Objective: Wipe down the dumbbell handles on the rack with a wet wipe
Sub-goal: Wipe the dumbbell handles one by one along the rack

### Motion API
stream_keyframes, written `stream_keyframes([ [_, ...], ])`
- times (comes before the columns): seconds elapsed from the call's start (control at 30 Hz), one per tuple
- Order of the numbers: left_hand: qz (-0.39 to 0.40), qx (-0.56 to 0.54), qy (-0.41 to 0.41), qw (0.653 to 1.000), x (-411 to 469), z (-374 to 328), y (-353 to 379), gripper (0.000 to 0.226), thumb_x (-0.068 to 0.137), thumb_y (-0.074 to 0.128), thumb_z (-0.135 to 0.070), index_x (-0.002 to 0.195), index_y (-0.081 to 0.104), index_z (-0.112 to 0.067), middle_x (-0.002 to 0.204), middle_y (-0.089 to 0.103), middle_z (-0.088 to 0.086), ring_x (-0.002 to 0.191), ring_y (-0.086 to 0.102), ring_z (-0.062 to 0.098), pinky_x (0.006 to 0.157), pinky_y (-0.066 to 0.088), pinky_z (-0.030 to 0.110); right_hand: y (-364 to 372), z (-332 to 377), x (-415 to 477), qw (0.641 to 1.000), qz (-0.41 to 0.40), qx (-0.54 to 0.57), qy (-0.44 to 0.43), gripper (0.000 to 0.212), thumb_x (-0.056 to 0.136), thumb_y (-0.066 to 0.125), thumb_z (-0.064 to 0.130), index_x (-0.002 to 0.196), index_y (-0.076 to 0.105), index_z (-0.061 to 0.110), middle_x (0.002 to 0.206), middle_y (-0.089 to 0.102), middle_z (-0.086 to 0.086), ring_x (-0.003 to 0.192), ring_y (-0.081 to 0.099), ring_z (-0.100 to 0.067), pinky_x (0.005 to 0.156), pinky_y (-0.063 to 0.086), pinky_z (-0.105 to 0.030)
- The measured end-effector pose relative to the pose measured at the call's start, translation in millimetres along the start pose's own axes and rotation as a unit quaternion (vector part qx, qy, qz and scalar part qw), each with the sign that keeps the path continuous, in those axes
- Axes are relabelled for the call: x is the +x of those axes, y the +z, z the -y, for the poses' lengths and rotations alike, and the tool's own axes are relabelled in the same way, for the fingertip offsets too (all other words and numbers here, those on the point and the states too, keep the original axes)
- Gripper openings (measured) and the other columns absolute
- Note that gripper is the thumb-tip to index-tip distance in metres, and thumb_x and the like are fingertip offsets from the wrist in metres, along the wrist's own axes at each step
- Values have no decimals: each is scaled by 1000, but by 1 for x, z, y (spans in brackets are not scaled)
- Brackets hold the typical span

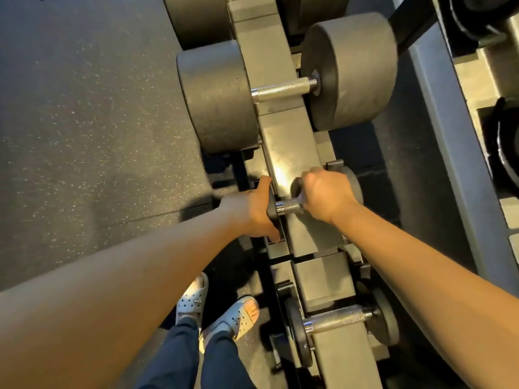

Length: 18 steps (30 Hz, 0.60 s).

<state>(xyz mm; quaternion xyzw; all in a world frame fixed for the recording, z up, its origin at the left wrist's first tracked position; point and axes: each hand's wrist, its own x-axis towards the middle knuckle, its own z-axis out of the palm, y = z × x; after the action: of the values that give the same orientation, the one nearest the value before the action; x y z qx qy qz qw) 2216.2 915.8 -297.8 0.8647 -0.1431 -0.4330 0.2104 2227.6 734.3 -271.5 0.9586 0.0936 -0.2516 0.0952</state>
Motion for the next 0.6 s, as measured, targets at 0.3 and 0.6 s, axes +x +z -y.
stream_keyframes([
  [0.3,5,5,50,999,6,5,0,113,50,70,-77,143,39,-22,104,63,-9,90,66,12,84,60,41,52,55,-43,931,-201,305,12,10,98,59,21,102,67,15,95,69,-3,85,66,-22,74,52,-35],
  [0.6,7,-20,4,1000,7,5,-1,133,60,91,-52,155,2,-33,124,59,1,104,65,24,95,56,44,81,76,-41,677,-379,542,322,7,95,65,15,90,61,13,77,61,4,70,59,-4,64,46,-18],
])
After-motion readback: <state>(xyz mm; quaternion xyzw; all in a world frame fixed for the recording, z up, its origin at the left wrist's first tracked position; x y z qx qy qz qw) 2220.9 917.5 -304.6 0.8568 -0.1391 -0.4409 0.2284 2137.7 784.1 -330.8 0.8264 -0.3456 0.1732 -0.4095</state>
